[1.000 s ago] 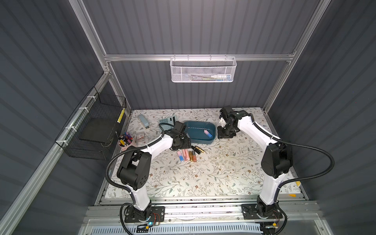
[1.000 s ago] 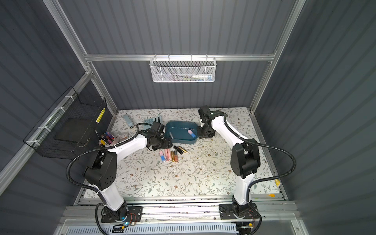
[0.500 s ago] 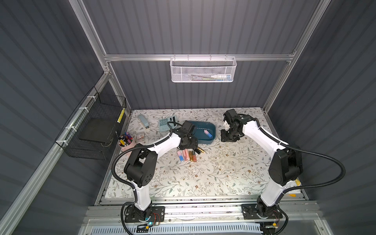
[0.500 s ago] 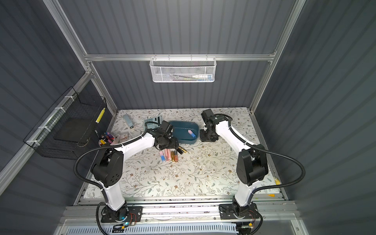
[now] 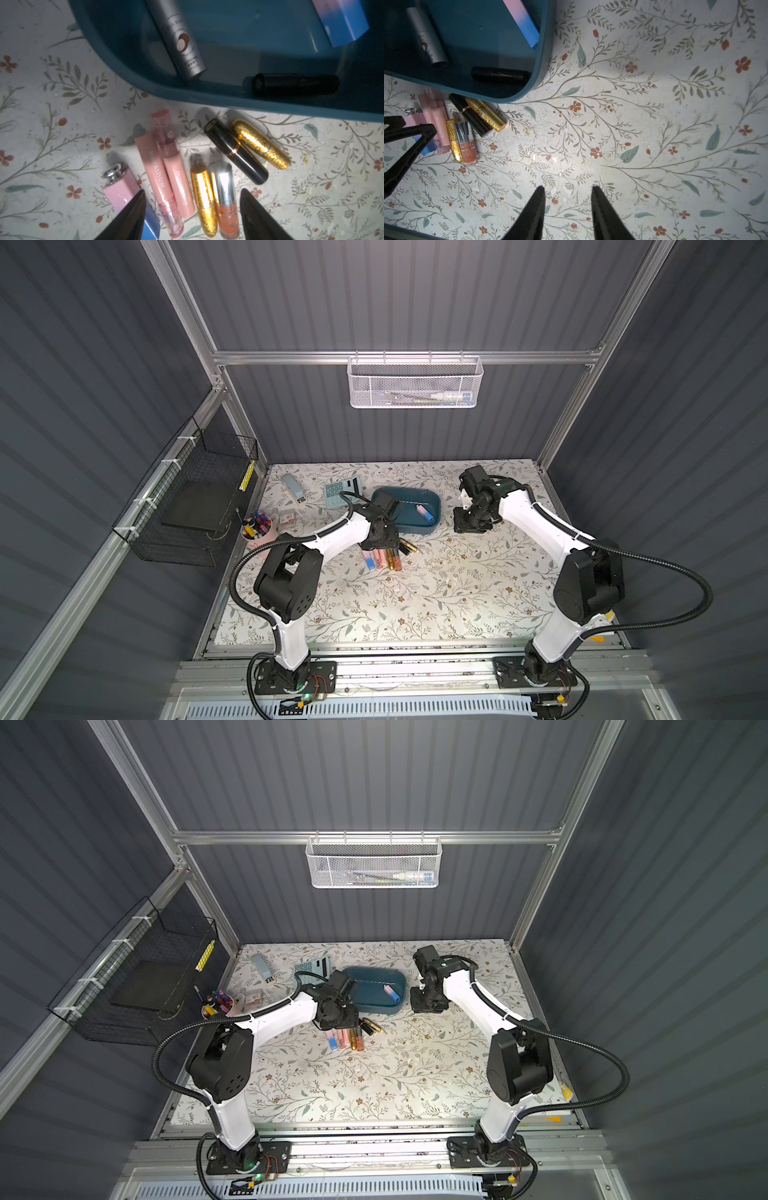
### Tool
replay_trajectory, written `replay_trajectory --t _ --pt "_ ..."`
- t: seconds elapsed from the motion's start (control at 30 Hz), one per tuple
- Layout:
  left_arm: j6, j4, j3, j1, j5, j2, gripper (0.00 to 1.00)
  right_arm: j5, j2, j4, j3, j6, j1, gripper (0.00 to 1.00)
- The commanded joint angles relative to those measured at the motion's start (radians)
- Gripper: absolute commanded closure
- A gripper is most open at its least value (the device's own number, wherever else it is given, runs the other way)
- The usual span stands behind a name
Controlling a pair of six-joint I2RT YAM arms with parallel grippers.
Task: Put the lipstick into the storage box
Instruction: Pick up the lipstick at the center of the board.
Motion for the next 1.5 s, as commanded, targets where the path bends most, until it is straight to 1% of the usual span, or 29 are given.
replay_trajectory --t 0.0,0.1,0.3,0.37,0.43,0.5,0.57,0.97,1.47 --pt "-0.019 -0.066 0.002 0.003 -0.043 -0.005 0.30 -0.004 -0.011 -0.004 0.000 -0.008 -0.003 0.60" --pt "-0.029 -0.074 -0.005 0.003 -0.055 -0.005 0.35 -0.005 -0.013 -0.004 0.003 -0.010 -0.002 0.60" --pt "-0.041 -0.078 -0.011 0.003 -0.054 0.011 0.38 -0.002 -0.026 0.000 -0.016 -0.012 -0.003 0.61" --pt "-0.048 -0.074 -0.014 0.003 -0.053 0.015 0.40 -0.003 -0.032 0.003 -0.026 -0.012 -0.003 0.61" --pt "-0.059 -0.072 -0.020 0.005 -0.051 0.018 0.47 -0.002 -0.037 0.003 -0.038 -0.010 -0.003 0.62" --pt "-0.073 -0.072 -0.023 0.013 -0.035 0.025 0.55 -0.003 -0.042 0.007 -0.048 -0.009 -0.003 0.62" --pt "-0.088 -0.070 -0.030 0.021 -0.025 0.027 0.58 -0.002 -0.047 0.009 -0.055 -0.008 -0.003 0.62" --pt "-0.117 -0.073 -0.037 0.051 -0.004 0.063 0.61 0.005 -0.053 0.009 -0.075 -0.014 -0.003 0.62" --pt "-0.107 -0.064 -0.025 0.060 0.023 0.120 0.63 0.011 -0.053 0.011 -0.083 -0.018 -0.003 0.63"
